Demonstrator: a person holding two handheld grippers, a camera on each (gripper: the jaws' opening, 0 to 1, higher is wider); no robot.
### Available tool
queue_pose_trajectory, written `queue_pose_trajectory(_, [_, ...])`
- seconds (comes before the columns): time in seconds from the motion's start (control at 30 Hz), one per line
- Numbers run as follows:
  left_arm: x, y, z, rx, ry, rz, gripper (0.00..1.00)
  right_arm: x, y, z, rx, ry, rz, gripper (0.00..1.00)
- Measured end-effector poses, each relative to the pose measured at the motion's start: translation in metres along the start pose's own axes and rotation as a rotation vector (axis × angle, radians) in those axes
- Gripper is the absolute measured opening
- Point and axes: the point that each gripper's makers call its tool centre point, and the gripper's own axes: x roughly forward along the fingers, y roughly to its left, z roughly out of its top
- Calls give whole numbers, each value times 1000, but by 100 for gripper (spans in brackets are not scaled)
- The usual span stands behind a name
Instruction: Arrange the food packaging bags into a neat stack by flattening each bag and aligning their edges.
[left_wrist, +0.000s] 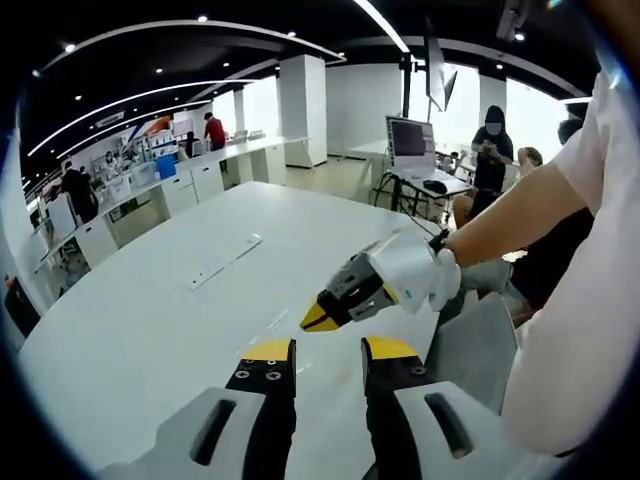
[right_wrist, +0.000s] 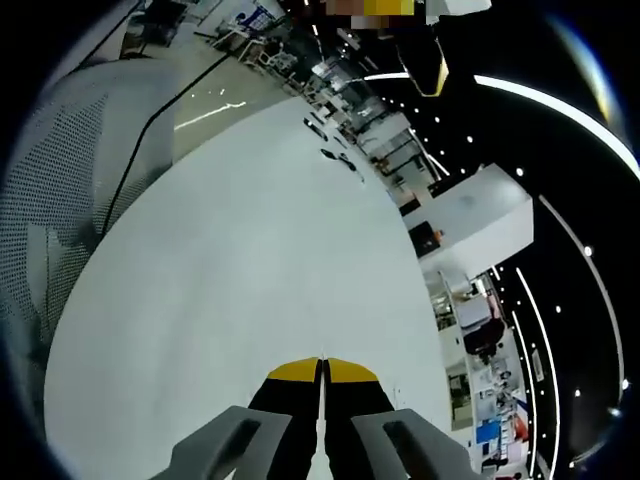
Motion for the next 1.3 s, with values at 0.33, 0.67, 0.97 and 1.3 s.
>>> queue_pose_trajectory(0.33, [1,-4,-5,-2,15,-6,23,10,35,-16,-65,33,29,0])
queue_pose_trajectory(0.67, [2,-7,-8,-3,24,-9,23,20,53,-27,-44,62,54,0])
queue_pose_trajectory(0.97, [5,-10,-12,-8,33,-15,23,25,53,-28,-10,69,56,0])
queue_pose_trajectory(1.3, [2,-12,-23,-27,38,-9,23,24,65,-35,61,89,78,4])
